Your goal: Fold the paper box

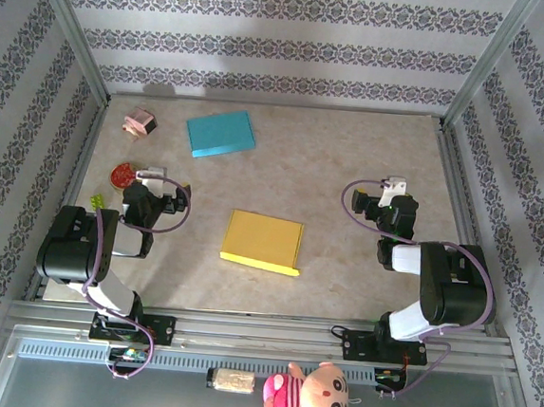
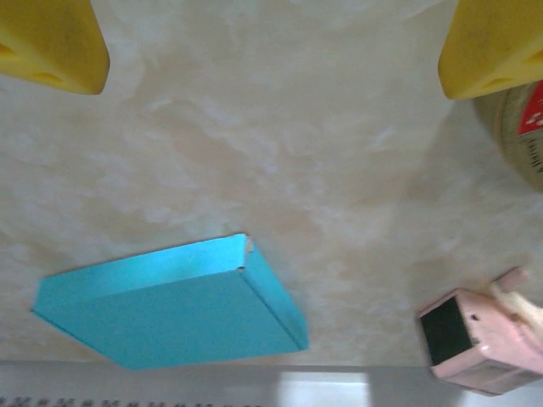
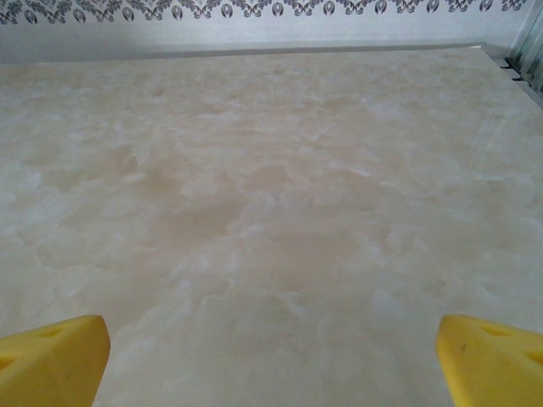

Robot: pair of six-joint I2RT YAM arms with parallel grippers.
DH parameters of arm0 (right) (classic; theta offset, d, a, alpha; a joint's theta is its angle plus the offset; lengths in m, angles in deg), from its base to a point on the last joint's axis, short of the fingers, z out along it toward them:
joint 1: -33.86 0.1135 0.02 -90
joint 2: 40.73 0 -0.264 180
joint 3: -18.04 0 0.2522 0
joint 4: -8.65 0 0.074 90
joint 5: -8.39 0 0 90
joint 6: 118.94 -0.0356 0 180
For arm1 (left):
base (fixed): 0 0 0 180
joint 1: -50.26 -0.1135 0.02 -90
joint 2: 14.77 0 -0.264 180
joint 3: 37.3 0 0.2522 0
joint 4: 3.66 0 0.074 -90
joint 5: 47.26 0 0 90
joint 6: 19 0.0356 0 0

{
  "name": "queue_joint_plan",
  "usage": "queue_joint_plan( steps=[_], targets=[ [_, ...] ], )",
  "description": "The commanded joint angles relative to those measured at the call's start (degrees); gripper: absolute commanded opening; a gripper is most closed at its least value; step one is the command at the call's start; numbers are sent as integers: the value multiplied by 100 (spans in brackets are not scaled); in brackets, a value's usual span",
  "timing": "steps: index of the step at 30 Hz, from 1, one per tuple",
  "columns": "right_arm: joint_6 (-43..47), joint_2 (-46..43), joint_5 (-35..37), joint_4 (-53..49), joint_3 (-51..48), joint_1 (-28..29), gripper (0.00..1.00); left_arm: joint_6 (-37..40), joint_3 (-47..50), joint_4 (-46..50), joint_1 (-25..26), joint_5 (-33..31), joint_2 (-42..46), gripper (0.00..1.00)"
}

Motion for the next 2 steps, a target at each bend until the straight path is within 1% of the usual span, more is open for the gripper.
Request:
queue_joint_plan(
  steps=[1, 2],
  targets=[
    [90, -15, 8, 267, 3, 23, 98, 218, -288, 176, -10, 526, -20, 99],
    [72, -39, 38, 333, -59, 16, 98, 203, -197, 96, -5, 454, 17, 99]
  ],
)
